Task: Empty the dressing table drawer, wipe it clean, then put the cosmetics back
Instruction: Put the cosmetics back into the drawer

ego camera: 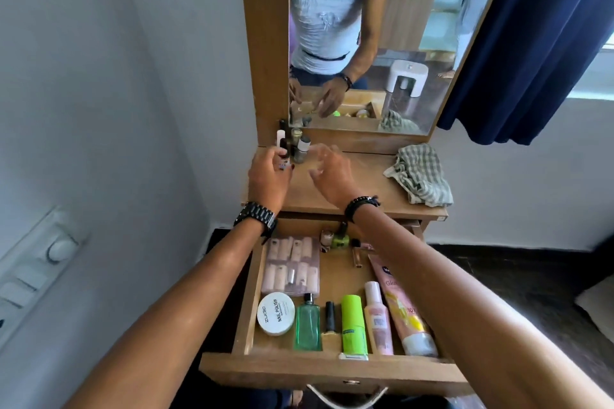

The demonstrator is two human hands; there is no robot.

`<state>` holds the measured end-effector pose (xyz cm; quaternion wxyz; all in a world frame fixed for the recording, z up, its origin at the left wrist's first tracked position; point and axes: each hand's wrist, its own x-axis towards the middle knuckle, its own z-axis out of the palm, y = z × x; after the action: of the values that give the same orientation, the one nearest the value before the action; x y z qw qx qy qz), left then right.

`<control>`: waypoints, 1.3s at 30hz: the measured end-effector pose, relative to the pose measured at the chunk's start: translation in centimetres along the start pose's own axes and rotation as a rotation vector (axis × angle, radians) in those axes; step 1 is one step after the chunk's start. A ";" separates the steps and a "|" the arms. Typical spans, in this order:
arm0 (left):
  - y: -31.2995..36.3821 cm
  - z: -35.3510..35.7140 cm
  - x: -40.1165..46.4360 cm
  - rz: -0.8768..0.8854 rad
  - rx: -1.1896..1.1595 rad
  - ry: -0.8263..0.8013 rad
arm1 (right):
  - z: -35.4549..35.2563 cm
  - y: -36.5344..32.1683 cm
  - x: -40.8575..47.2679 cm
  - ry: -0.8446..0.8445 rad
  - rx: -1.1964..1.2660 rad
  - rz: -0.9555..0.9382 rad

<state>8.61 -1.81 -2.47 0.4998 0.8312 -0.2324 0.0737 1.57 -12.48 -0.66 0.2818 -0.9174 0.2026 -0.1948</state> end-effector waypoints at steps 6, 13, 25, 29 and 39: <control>-0.9 0.4 3.1 0.232 0.423 -0.080 | 1.4 0.0 4.0 -0.057 -0.055 0.045; -0.9 0.3 2.9 0.264 0.355 -0.047 | 1.5 0.6 3.7 0.037 0.048 0.021; 1.0 -2.9 -2.2 0.183 0.065 -0.051 | -2.9 1.3 -4.6 0.167 0.270 0.029; 2.1 -3.4 -5.7 0.206 0.004 -0.119 | -3.7 1.9 -9.3 0.167 0.333 0.108; 0.0 -0.5 -12.2 0.130 0.108 -0.386 | -1.1 5.6 -15.6 0.055 0.339 0.262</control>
<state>-2.10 2.47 -6.54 0.3949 0.8388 -0.3725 -0.0425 -13.54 -9.70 -6.98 0.4494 -0.8170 0.2920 -0.2128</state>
